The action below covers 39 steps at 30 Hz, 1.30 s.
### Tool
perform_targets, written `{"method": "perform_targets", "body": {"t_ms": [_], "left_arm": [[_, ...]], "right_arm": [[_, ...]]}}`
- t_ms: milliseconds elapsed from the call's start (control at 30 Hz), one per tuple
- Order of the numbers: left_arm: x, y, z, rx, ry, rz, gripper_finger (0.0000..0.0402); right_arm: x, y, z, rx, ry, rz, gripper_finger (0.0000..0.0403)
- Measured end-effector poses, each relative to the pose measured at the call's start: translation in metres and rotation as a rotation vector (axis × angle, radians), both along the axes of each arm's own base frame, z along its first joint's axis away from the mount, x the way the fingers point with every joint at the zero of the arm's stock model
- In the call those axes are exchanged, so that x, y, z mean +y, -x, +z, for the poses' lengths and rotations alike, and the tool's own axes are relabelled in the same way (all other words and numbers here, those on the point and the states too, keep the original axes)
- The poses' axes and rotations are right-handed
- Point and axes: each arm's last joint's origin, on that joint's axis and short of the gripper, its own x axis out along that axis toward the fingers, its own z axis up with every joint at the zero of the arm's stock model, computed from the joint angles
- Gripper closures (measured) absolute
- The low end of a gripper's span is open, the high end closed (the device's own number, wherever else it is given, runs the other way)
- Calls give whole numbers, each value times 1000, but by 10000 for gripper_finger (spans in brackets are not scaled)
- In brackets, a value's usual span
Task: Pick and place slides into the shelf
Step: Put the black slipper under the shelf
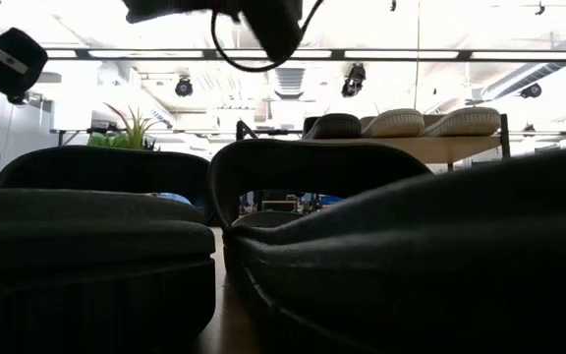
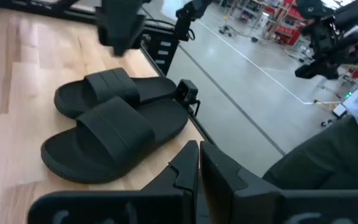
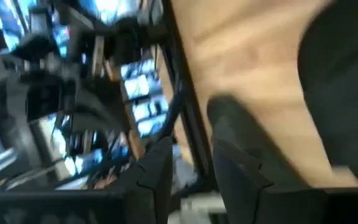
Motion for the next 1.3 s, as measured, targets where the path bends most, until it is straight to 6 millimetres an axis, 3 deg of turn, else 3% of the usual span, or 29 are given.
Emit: {"method": "perform_targets", "body": {"t_ms": [100,200,267,333,467,567,667,900,1300], "left_arm": [[1,1,3,-13,11,5,400],[3,2,8,-33,27,14,400],[4,3,10,-44,31,30,400],[5,4,13,-58,36,47,400],[7,4,14,-75,36,80,400],[8,5,15,-86,32,100,400],[8,5,15,-88,34,101,400],[8,5,14,-76,31,103,400],[9,5,10,-47,1,106,400]], "right_arm": [[-18,3,11,110,72,-83,297],[-48,34,46,320,214,-224,297],[-68,66,78,378,271,-409,296],[-93,87,106,428,324,-476,296],[-138,101,126,449,332,-567,296],[-168,105,123,517,267,-580,296],[-191,99,99,573,135,-610,296],[-232,78,72,421,118,-660,296],[-265,83,59,412,123,-788,297]]}}
